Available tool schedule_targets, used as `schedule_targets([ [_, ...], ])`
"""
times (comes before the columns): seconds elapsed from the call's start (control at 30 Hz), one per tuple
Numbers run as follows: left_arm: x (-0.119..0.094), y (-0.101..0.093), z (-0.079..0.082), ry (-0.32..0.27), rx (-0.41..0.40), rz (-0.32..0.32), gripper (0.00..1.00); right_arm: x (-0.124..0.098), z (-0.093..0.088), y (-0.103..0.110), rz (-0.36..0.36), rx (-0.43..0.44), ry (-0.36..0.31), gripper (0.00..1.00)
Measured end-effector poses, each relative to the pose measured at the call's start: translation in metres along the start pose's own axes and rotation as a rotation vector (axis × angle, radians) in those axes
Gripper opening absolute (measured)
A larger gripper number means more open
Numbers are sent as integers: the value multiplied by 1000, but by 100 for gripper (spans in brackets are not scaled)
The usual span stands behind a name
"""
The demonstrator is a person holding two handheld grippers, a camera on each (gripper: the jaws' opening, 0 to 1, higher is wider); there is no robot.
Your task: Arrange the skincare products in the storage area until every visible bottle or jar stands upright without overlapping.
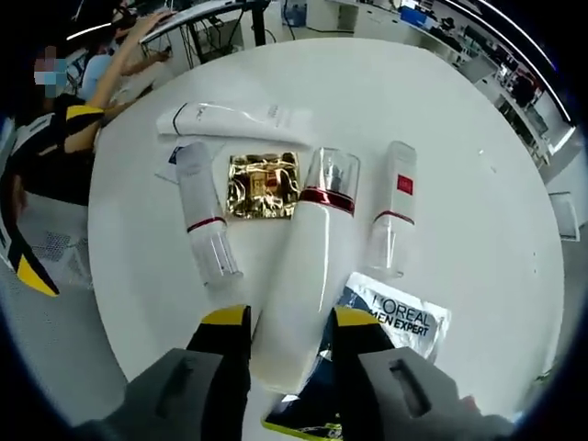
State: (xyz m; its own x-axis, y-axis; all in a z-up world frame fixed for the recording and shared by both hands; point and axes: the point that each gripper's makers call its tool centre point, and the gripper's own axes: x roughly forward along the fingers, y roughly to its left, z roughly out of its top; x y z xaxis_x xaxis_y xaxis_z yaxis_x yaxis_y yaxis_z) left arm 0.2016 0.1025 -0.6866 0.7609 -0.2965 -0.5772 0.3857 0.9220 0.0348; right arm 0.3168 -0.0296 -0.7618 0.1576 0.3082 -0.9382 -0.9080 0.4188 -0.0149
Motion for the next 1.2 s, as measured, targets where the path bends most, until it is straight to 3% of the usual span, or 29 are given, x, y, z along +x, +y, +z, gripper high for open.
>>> schedule_targets([
  [0.3,2,0,-3,14,6,0,99,7,-1,0,53,17,52,35],
  [0.57,3,-1,-6,32,21,-4,99,8,-3,1,15,-56,152,34],
  [0.9,4,-8,-5,40,40,-28,99,7,-3,1,13,-75,167,34],
  [1.07,1,-10,-4,48,56,-31,99,9,-1,2,3,-32,183,31],
  [1.2,-3,-19,-3,38,-24,-89,99,9,-2,-1,2,-8,164,29],
])
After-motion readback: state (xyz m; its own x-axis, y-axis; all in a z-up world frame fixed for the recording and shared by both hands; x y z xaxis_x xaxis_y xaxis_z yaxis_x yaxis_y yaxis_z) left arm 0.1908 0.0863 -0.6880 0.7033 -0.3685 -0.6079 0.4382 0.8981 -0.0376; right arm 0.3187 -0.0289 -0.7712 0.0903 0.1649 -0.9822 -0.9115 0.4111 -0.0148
